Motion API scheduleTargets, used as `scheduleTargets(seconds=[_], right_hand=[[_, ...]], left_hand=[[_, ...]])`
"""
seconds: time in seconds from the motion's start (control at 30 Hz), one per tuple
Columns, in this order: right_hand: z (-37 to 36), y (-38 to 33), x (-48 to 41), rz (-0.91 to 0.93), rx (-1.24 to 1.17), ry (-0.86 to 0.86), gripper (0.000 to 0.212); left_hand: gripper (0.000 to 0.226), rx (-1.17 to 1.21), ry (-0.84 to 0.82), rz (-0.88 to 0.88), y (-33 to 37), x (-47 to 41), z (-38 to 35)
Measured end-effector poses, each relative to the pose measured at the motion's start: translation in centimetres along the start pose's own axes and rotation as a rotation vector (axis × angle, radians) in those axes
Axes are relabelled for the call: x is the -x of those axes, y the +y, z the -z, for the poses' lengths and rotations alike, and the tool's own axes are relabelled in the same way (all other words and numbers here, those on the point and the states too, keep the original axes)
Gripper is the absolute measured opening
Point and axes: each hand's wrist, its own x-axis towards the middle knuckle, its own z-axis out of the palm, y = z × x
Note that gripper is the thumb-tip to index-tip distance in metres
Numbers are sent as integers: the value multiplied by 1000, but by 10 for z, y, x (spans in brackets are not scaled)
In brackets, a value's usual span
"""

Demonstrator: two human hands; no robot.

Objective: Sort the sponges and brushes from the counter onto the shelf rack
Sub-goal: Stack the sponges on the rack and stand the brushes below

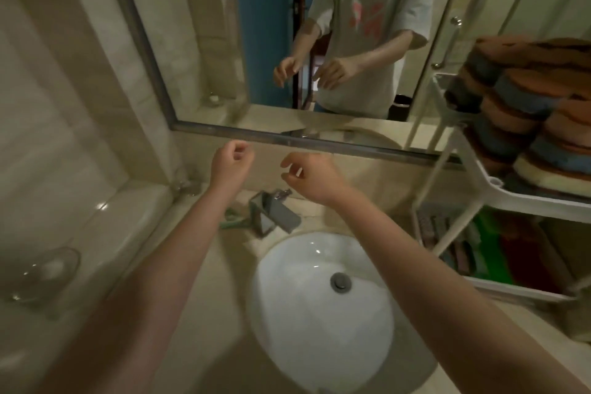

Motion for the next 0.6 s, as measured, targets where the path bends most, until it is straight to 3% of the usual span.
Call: scheduleTargets(seconds=[0.2, 0.37, 0.6], right_hand=[[-94, -35, -53, -23, 4, -211, 32], [-175, -47, -89, 11, 176, -414, 35], [-249, -34, -119, -54, 315, -547, 39]], left_hand=[[24, -92, -41, 185, -87, -23, 55], [20, -157, -117, 365, -161, -31, 82], [23, -139, -197, 524, -223, -34, 98]])
